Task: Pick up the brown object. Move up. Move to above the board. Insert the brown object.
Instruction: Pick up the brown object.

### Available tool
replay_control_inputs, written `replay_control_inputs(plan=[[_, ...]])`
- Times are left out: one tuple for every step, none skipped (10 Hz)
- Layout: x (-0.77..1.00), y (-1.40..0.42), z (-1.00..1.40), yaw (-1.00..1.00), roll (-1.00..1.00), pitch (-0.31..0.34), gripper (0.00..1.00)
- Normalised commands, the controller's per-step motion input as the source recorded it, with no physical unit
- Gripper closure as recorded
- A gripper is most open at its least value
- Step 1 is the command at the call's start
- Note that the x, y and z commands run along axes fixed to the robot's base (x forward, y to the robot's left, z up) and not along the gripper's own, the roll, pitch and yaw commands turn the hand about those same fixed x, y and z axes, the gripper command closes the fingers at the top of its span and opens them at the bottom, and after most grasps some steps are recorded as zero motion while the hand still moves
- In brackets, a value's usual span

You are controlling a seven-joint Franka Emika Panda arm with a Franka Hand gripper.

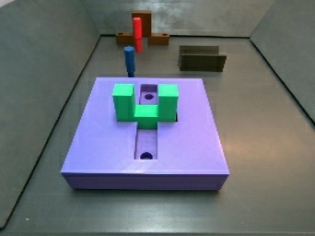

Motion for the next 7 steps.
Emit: replay_control_inputs(plan=[[0.00, 0.04, 0.00, 0.00, 0.00, 0.000, 0.00], [-0.29, 0.31, -0.09, 0.00, 0.00, -0.027, 0.00], [-0.58, 0.78, -0.26, 0.00, 0.00, -0.043, 0.00], [-0.59, 0.87, -0.36, -0.05, 0.03, -0.003, 0.00], [-0.59, 0.77, -0.36, -0.09, 0.07, 0.000, 0.00], [-0.57, 0.75, -0.33, -0.11, 0.07, 0.000, 0.00], [-0.36, 0.80, -0.15, -0.12, 0.00, 0.000, 0.00]])
